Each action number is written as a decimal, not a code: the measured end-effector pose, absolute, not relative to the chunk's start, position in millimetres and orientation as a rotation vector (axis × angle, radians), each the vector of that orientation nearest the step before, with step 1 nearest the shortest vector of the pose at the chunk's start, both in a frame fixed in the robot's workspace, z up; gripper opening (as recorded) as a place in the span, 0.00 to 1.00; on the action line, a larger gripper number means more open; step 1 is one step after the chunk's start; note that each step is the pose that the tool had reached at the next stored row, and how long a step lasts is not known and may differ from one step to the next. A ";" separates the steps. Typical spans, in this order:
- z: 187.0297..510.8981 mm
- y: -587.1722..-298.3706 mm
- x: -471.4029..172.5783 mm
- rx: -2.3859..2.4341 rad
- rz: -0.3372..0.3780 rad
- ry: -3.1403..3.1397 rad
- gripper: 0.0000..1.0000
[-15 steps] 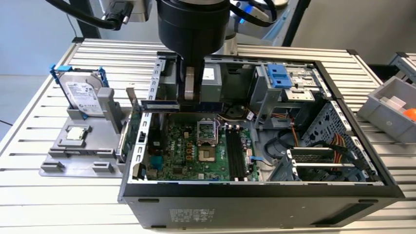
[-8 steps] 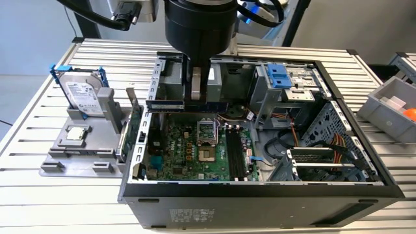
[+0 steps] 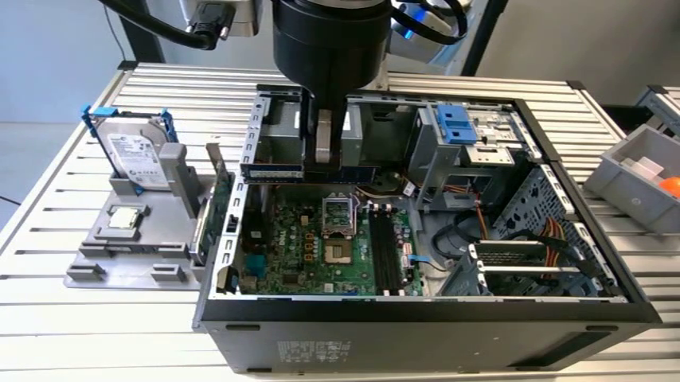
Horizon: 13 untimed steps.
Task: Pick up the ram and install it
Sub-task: 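Pick up the ram and move it above insertion slot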
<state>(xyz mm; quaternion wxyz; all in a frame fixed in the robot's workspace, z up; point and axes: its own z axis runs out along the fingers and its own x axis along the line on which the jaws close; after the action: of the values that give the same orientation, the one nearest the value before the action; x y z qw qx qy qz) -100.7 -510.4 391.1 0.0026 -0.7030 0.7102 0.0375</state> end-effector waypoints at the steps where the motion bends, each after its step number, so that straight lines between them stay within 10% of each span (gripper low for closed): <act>1: 391.0 -510.4 -100.7 -2.205 0.118 2.227 0.00; 13: 391.0 -510.5 -99.9 -2.205 0.118 2.227 0.00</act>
<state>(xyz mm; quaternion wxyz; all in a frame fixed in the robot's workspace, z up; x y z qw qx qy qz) -99.9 -510.5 391.0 0.0027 -0.7031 0.7101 0.0375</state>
